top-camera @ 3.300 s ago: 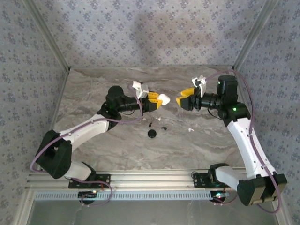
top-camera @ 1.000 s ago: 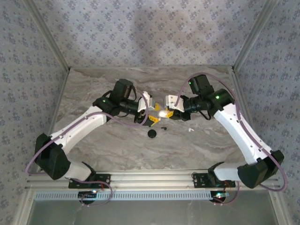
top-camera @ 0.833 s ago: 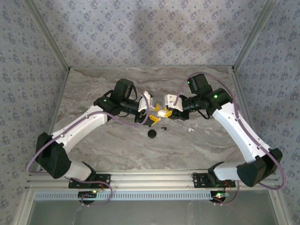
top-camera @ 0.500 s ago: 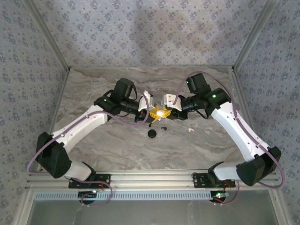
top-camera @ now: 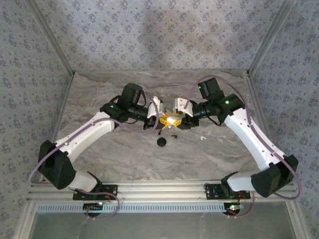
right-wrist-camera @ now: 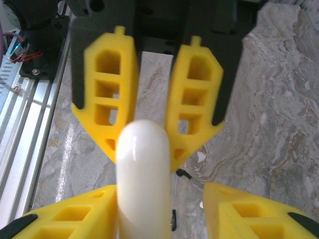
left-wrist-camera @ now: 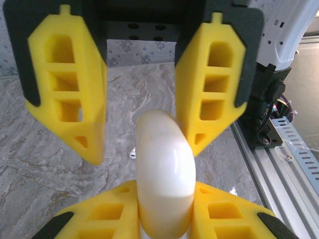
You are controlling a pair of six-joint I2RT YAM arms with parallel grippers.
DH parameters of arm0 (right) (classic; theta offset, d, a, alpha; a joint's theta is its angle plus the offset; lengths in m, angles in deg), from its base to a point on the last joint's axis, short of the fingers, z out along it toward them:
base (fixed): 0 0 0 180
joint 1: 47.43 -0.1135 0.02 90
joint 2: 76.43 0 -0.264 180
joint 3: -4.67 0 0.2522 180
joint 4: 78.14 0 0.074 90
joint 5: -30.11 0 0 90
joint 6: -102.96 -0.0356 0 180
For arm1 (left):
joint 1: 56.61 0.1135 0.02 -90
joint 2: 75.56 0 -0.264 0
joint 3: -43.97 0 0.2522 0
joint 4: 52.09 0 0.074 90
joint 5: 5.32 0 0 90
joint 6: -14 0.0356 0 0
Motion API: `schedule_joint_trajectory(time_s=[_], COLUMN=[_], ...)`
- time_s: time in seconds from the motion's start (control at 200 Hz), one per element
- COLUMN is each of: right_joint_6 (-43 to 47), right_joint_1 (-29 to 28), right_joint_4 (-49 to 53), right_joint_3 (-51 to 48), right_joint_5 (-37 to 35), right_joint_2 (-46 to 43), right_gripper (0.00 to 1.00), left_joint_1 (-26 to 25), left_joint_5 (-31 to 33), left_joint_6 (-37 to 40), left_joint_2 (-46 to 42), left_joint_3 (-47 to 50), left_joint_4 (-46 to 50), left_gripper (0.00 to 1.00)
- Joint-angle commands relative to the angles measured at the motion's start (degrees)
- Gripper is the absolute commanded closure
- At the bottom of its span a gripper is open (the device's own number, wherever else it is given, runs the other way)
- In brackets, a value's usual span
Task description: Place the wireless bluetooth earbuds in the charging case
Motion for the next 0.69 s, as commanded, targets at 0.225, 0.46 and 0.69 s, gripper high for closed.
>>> schedule_joint_trajectory(time_s=[0.225,0.46,0.69], right_joint_6=[-5.0,-8.7,-9.4], right_joint_1=[5.4,8.0,9.0], right_joint_4=[-4.7,-9.6,-10.2], right_joint_3=[-0.9,-3.0,-4.2], right_joint_5=[6.2,10.2,10.9], right_joint_2=[-2.1,-3.6,-3.8], right_gripper=[0.52,0.52,0.52], left_joint_1=[-0.5,-0.5,-0.5], left_joint_5=[-1.4,-1.3,-1.5], left_joint_6=[0.1,0.0,-0.5], left_joint_2=[-0.4,-0.2,-0.1], left_joint_3=[0.2,0.5,0.7], left_joint_4=[-1.1,-1.4,-2.2], left_gripper=[0.78,0.78,0.78])
